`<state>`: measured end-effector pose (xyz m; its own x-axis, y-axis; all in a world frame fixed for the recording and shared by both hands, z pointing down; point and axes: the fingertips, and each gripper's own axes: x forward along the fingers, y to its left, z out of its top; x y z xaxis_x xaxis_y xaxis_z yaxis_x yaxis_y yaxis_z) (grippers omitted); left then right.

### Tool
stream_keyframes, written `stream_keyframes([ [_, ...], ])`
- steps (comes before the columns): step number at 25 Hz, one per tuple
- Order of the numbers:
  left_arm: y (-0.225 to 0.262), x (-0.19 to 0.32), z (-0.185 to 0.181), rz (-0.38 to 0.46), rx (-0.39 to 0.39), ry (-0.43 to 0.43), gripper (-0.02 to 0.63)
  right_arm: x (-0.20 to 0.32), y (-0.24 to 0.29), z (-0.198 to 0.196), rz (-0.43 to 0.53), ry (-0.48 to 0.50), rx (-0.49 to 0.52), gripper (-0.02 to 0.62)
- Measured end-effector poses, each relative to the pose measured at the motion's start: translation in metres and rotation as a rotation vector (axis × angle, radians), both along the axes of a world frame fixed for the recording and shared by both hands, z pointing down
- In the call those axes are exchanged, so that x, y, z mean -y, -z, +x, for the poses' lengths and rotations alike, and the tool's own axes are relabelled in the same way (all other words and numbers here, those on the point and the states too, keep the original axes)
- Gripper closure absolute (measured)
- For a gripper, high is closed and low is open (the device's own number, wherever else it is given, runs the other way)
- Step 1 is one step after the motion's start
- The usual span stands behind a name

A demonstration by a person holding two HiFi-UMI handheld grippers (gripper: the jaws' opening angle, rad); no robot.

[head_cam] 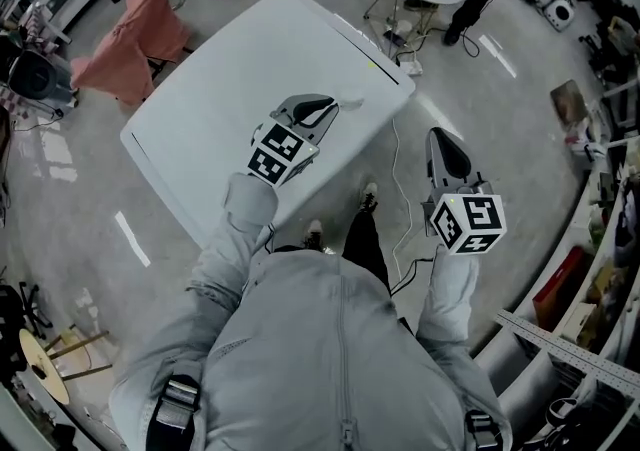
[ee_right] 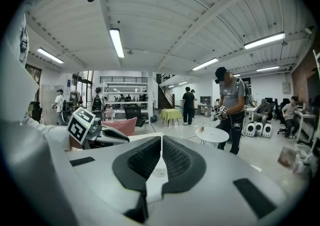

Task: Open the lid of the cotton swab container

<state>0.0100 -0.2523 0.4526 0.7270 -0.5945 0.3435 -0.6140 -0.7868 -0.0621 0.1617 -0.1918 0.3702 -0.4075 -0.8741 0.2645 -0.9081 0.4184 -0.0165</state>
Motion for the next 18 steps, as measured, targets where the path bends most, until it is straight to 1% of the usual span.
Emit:
stream_keyframes([
  [5, -0.029, 0.027, 0.007, -0.059, 0.005, 0.008, 0.575, 0.027, -0.021, 0.016, -0.032, 0.003, 0.019, 0.557],
  [9, -0.048, 0.045, 0.012, -0.087, 0.022, 0.014, 0.566, 0.048, -0.036, 0.021, -0.059, 0.014, 0.032, 0.557],
  [10, -0.053, 0.049, 0.013, -0.099, 0.025, 0.014, 0.552, 0.053, -0.04, 0.021, -0.067, 0.02, 0.033, 0.557],
  [12, -0.065, 0.054, 0.015, -0.124, 0.037, 0.01, 0.494, 0.063, -0.047, 0.021, -0.081, 0.034, 0.037, 0.557],
  [18, -0.101, 0.068, 0.022, -0.207, 0.059, -0.019, 0.445, 0.091, -0.065, 0.025, -0.123, 0.053, 0.043, 0.557],
])
